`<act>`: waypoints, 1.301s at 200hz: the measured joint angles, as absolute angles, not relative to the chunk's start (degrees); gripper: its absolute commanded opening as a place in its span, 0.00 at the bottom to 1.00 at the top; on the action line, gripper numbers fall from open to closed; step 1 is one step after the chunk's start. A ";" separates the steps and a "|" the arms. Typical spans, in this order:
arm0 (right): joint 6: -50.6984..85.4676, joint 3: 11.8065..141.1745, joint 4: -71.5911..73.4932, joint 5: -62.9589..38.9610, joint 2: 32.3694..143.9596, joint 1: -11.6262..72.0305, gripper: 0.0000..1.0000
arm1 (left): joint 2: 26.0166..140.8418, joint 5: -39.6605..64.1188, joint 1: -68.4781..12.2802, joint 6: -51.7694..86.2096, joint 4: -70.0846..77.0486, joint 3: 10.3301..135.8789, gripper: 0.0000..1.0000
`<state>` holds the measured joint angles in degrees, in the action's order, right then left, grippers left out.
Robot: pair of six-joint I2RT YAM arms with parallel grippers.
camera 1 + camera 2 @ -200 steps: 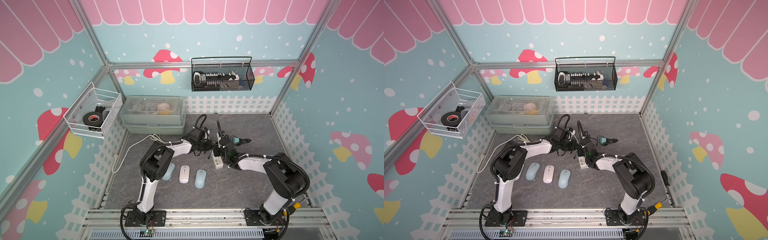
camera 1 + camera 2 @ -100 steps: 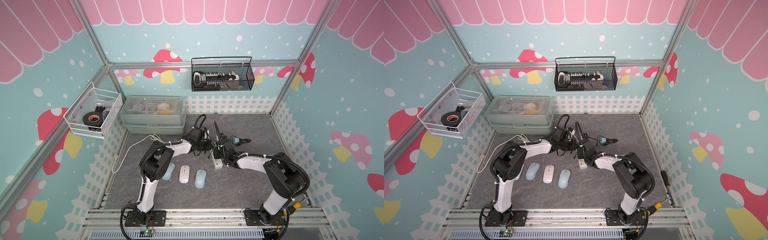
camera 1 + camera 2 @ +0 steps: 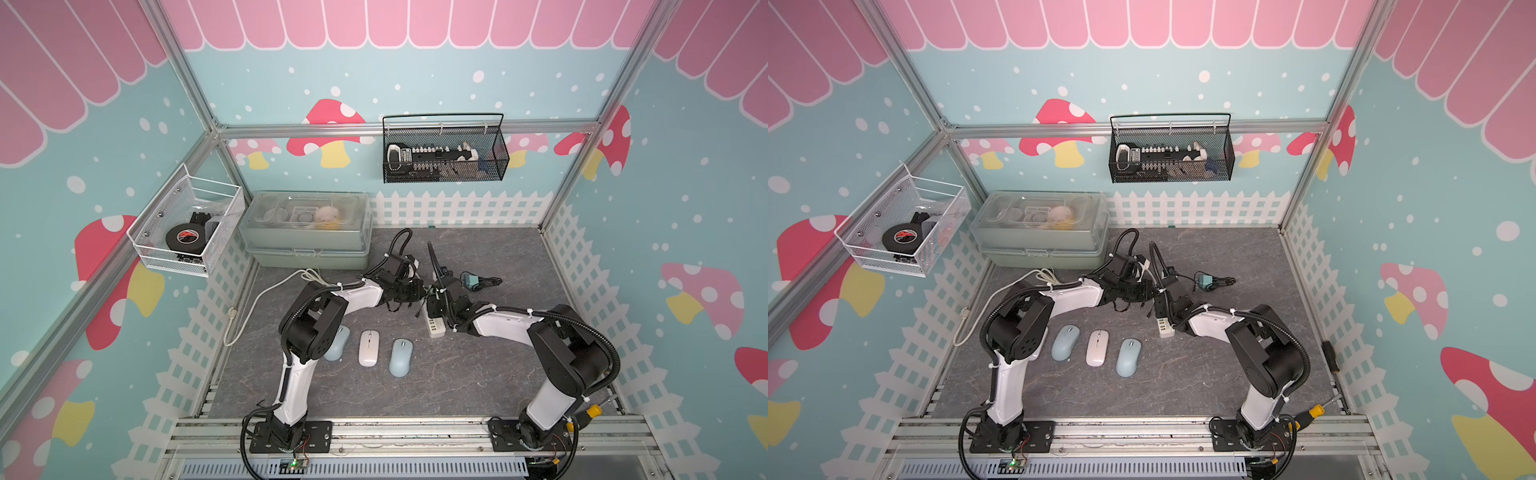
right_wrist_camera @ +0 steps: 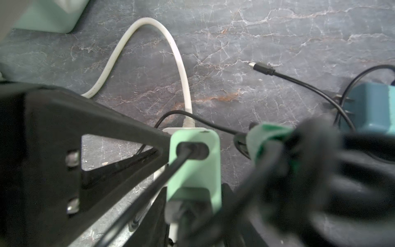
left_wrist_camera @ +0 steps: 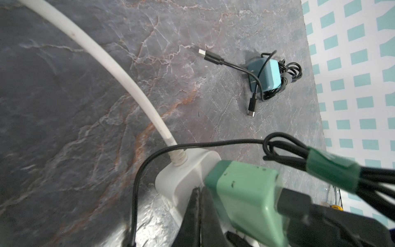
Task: Unplug the wireless mouse
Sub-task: Remove the plug from the socket.
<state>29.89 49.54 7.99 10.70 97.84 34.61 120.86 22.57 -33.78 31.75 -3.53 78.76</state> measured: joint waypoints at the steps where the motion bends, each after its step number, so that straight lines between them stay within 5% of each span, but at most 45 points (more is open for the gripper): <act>1: 29.91 49.54 7.99 10.70 97.84 34.61 0.38 | 120.86 22.57 -33.78 31.77 -3.51 78.76 0.00; 68: 29.23 50.76 7.20 11.05 97.51 34.59 0.28 | 120.86 22.59 -33.78 31.75 -3.53 78.76 0.00; 198: 29.47 50.78 7.57 11.03 97.76 34.61 0.23 | 120.86 22.76 -33.71 31.73 -3.68 78.78 0.00; 260: 31.73 50.74 9.89 8.54 98.67 34.54 0.41 | 120.86 22.85 -33.54 31.73 -3.79 78.78 0.00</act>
